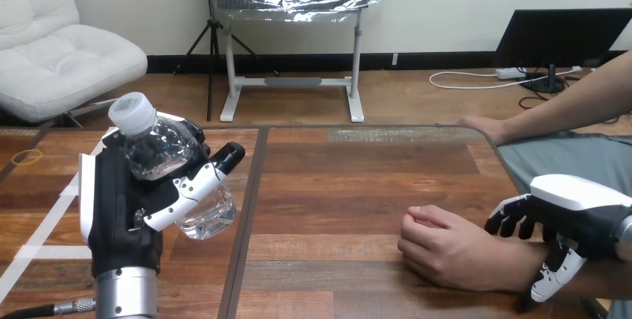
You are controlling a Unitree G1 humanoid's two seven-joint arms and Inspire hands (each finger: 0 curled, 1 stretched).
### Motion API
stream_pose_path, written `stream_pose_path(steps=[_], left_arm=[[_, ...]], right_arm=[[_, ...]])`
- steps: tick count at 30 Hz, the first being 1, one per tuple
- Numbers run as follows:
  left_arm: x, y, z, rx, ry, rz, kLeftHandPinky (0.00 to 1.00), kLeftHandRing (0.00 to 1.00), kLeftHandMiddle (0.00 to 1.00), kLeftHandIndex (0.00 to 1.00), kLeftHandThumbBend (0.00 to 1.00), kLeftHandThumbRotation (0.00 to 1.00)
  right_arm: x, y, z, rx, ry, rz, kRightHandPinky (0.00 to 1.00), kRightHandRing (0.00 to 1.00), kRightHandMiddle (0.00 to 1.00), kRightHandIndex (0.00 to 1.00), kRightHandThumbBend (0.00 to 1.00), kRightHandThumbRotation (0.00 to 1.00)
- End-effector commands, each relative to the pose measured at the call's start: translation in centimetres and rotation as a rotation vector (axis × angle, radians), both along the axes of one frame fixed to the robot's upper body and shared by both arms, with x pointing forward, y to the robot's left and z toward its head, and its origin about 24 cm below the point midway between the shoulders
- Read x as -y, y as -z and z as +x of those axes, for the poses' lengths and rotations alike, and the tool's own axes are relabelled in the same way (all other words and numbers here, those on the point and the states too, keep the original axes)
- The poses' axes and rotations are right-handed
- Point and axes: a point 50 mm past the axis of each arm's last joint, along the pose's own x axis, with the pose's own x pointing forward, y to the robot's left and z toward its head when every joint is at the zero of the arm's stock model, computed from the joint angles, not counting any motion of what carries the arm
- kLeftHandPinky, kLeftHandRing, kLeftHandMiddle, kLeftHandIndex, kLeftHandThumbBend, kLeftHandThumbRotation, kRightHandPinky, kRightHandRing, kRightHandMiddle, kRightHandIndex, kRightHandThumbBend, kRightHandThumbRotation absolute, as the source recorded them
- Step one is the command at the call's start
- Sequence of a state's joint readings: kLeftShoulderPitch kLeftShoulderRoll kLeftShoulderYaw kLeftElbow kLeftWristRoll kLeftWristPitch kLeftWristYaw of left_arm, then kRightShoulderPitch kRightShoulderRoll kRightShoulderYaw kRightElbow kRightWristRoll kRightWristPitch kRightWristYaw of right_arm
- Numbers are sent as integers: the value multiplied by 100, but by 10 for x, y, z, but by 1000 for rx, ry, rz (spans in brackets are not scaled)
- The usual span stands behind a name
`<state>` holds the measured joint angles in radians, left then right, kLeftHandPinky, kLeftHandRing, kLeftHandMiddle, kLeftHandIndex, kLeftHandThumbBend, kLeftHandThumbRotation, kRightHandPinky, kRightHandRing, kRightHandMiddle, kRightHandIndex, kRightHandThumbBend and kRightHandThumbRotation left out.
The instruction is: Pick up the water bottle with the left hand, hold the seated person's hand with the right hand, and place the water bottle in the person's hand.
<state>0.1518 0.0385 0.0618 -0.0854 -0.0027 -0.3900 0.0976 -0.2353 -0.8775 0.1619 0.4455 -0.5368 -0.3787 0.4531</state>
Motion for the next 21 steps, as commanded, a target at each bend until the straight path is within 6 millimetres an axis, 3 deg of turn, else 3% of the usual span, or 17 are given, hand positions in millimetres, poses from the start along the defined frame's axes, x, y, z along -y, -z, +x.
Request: stream_pose_path(steps=[1,21], left_arm=[[2,-27,7,126,10,-3,22,27,32,35,65,0],[2,-27,7,129,11,-9,22,27,32,35,65,0]], right_arm=[[-6,28,-6,-101,27,19,57,70,75,75,100,10],[-4,38,-6,-157,53,-14,53,66,70,71,92,22]])
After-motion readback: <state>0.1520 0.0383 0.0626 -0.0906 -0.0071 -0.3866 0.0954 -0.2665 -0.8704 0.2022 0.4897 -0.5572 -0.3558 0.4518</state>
